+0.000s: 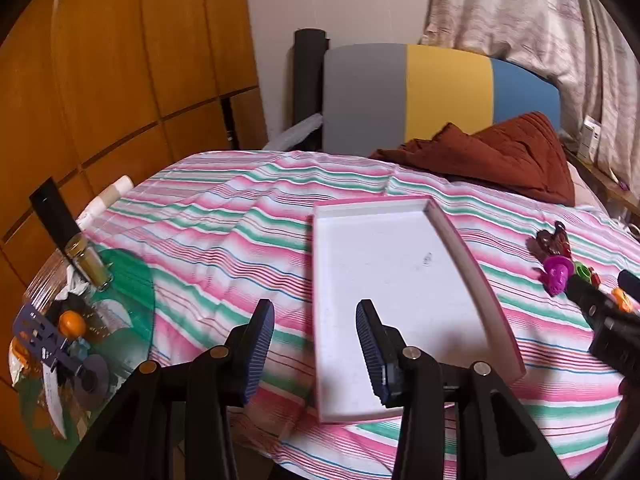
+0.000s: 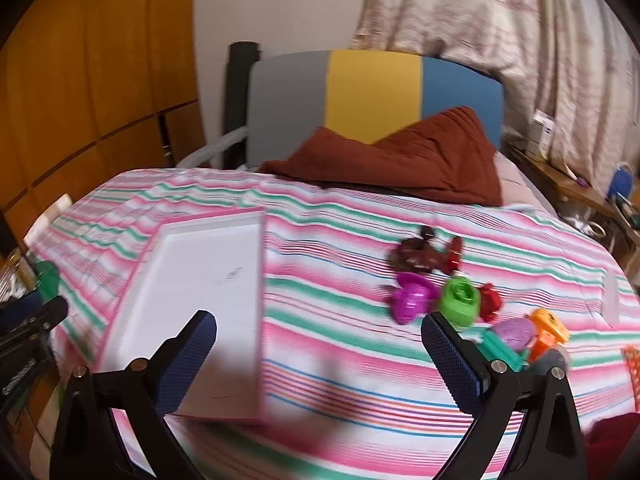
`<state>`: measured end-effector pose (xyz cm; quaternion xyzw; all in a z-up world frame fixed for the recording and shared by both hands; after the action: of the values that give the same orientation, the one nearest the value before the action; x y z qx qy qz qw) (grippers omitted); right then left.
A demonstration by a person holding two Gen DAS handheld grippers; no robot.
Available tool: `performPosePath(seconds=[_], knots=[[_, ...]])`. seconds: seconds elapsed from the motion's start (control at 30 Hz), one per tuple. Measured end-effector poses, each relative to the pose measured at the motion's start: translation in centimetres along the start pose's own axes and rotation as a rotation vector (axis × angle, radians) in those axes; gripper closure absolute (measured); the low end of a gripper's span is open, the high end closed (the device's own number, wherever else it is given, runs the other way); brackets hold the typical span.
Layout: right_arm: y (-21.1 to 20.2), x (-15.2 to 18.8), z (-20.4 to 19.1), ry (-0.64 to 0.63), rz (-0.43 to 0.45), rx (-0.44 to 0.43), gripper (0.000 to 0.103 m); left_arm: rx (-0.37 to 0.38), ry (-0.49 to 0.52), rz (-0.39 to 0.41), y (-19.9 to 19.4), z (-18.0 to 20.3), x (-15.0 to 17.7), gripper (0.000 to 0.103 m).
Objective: Organize rigid objects
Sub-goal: 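Move the left tool toward the toy cluster beside the white tray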
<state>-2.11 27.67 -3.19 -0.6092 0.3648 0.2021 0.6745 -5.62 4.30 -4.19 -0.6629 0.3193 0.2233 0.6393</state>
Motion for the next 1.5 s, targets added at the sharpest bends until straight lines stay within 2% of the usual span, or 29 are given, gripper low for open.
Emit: performPosePath(seconds=[0.17,0.3,0.47,0.53,0.7,0.8,1.03,1.23,1.33,1.37,1.4,1.5], knots=[[0.1,-0.2,5.6,0.077,-0.009,0.046,0.000,0.071,0.055,-0.005,0.2,2.1,0.0,0.060],[0.1,-0.5,10.7,0.151,-0.019,0.084,0.000,0.189,0.108,-0.018,0.2,4.7,0.1,0.060],[-0.5,-0.9,16.6,0.211,-0.014,0.173,0.000,0.295,0.144,-0.025,-0.1,7.9,-0.2,0.060],[-0.5,-0.8,18.9,0.242,-0.024,0.191,0.000,0.307,0.162,-0.046,0.2,9.1,-0.3,0.060],[-0.1,-0.2,23.6,0.300,-0.033,0.233,0.000,0.248,0.255,-0.049,0.5,11.9,-0.6,0.060],[0.4,0.4,25.6,0.352,-0.039,0.208,0.000,0.278,0.307,-0.054,0.6,13.8,-0.8,0.060],[-0.2,0.9,28.1,0.571,0.007,0.064,0.000,0.343,0.411,-0.060,0.8,18.7,-0.8,0.060],[-0.2,1.2,28.7,0.641,0.012,0.027,0.000,0.408,0.464,-0.088,1.0,22.0,-0.3,0.059],[-0.3,1.2,28.8,0.650,0.025,0.021,0.000,0.459,0.474,-0.158,2.0,23.8,0.0,0.056],[-0.4,1.1,28.9,0.652,0.027,0.019,0.000,0.475,0.475,-0.177,2.4,24.4,0.1,0.050],[-0.4,1.2,28.9,0.655,0.029,0.017,0.000,0.488,0.475,-0.199,2.7,24.7,0.2,0.048],[-0.3,1.2,29.0,0.668,0.026,0.002,0.000,0.528,0.470,-0.271,3.9,26.2,0.2,0.048]])
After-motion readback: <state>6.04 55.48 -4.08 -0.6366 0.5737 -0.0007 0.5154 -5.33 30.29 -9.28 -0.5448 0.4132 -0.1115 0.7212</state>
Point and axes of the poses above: each gripper's, at about its wrist camera, not at the fingertips, and y roughly the way its jaws point, z to its right, x to its underside, the point moved 7 cm from there along y, roughly the way its jaws point, and after that the axes turned 4 degrees about -z, right-handed, at the moved point
